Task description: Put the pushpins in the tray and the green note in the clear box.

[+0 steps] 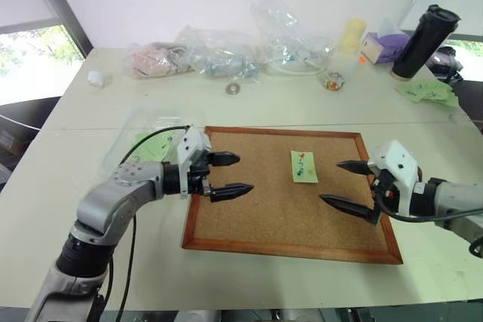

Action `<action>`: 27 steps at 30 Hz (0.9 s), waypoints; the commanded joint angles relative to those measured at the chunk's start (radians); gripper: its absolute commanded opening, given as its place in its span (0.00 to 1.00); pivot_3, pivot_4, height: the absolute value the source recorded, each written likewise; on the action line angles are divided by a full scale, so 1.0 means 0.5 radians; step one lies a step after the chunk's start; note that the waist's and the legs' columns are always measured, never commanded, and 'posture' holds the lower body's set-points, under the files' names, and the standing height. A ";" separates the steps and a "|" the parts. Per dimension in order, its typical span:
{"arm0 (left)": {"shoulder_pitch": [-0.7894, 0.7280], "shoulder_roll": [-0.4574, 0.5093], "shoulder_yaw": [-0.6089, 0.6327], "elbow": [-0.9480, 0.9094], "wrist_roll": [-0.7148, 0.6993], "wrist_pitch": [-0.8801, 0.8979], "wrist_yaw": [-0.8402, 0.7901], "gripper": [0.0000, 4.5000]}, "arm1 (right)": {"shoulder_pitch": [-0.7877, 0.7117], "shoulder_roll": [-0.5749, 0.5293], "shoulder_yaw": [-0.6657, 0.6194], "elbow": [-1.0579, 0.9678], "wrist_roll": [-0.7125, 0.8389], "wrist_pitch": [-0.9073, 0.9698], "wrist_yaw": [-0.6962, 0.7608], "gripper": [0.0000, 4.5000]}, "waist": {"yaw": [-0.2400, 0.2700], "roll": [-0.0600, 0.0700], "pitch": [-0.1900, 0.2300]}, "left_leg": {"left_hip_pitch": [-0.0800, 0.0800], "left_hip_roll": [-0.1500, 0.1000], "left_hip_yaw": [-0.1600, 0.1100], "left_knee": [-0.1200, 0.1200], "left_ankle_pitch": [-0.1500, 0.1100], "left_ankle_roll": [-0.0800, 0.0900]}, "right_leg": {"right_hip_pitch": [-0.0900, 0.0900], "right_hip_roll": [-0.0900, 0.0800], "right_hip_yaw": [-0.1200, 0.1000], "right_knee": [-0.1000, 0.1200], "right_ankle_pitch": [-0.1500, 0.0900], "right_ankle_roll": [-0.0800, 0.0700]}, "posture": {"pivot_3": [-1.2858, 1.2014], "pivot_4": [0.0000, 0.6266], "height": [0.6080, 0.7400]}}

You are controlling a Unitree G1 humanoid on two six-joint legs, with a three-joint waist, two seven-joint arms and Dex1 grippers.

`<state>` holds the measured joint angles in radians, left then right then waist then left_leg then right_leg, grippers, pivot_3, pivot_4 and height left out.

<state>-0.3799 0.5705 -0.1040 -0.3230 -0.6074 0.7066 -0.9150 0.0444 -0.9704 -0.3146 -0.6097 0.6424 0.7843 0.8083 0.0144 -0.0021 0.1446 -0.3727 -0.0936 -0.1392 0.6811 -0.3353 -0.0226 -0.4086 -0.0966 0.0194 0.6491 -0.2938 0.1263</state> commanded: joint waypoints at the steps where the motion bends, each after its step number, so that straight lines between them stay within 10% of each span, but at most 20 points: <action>1: -0.033 0.040 0.007 -0.006 0.031 -0.066 -0.056 0.99 | -0.010 -0.020 -0.055 -0.023 -0.010 -0.039 0.017 1.00 | -0.002 0.000 0.000 | 0.000 0.000 0.000 0.000 0.000 0.000 | 0.000 0.000 0.000 0.000 0.000 0.000 | 0.52 0.24 1.00; 27: -0.059 0.021 -0.028 -0.001 0.096 -0.095 -0.051 0.99 | -0.006 -0.020 -0.062 -0.022 -0.026 -0.027 0.029 1.00 | -0.001 0.000 0.000 | 0.000 0.000 0.000 0.000 0.000 0.000 | 0.000 0.000 0.000 0.000 0.000 0.000 | 0.52 0.24 1.00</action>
<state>-0.3925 0.5841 -0.1178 -0.3114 -0.5636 0.6808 -0.9348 0.0444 -0.9702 -0.3170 -0.6051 0.6298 0.7792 0.8204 0.0141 -0.0021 0.1446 -0.3727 -0.0936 -0.1392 0.6811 -0.3353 -0.0226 -0.4087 -0.0967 0.0195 0.6492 -0.2938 0.1263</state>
